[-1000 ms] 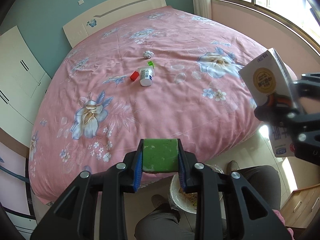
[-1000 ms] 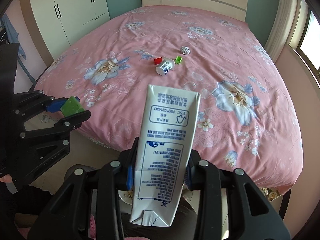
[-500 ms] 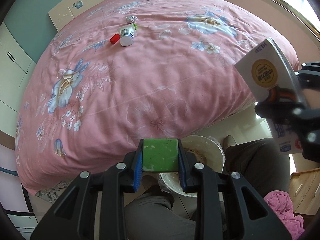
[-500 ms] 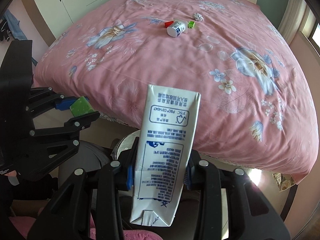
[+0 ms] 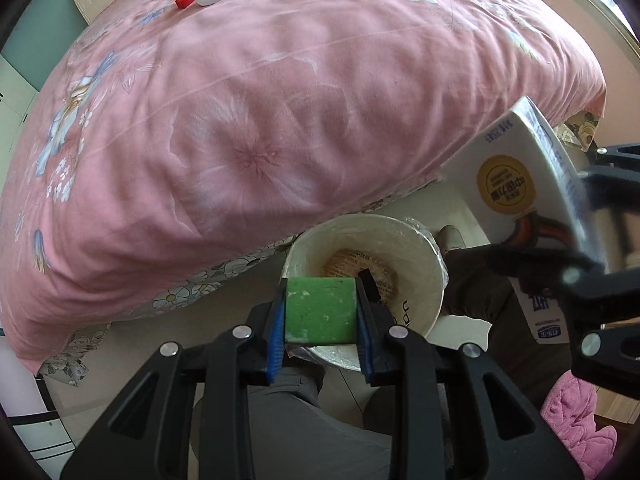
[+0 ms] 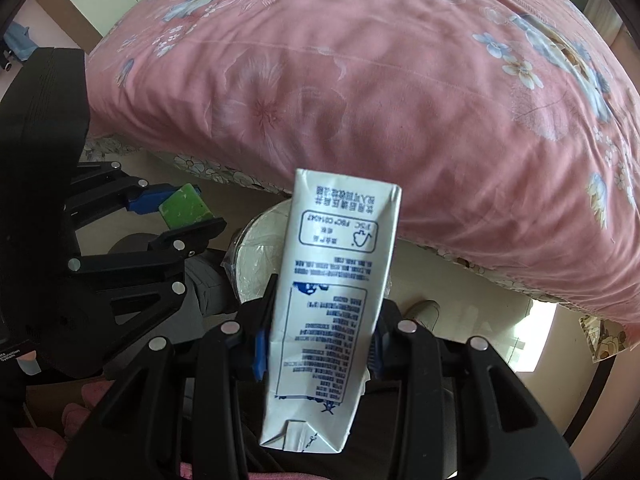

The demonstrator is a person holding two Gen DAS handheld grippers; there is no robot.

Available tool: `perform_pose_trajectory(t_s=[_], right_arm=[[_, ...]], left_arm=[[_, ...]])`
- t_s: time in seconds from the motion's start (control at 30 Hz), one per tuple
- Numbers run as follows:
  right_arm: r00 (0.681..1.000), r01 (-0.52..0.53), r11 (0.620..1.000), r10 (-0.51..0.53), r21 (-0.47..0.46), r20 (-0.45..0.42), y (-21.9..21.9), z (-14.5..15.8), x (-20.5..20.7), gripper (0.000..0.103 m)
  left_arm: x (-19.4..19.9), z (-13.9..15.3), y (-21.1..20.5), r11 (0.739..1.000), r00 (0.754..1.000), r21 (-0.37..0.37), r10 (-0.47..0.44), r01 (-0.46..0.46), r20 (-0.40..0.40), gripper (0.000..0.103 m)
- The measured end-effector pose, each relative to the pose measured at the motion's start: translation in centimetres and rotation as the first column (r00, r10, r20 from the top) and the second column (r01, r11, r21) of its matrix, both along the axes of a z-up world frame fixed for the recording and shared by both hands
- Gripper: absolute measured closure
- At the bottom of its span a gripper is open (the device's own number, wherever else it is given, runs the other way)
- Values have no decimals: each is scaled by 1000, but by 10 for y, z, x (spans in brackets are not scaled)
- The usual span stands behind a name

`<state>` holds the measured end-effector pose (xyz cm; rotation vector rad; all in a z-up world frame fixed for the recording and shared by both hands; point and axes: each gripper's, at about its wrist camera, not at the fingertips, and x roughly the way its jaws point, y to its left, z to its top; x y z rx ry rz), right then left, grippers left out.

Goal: Collect trash

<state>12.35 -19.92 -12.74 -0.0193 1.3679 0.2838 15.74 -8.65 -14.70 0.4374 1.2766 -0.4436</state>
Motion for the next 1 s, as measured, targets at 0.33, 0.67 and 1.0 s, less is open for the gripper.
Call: perform_pose_trajectory(t_s=[0.33,0.67,1.0], right_arm=[[992,23,999,-18,39,-129,4,-78,-1,65],[967,94,993,-73,76,-244,7,-157,9,65],[939,147,986,-112,84,-326,6,-220,14,65]], left_arm=[[-2,-70,-3,999,993,37,15,-11,-121,71],[12,-137,-6,997,973,70,51,-36,-224,71],[18,-203,-5,994,941,70,99,-80,-324,71]])
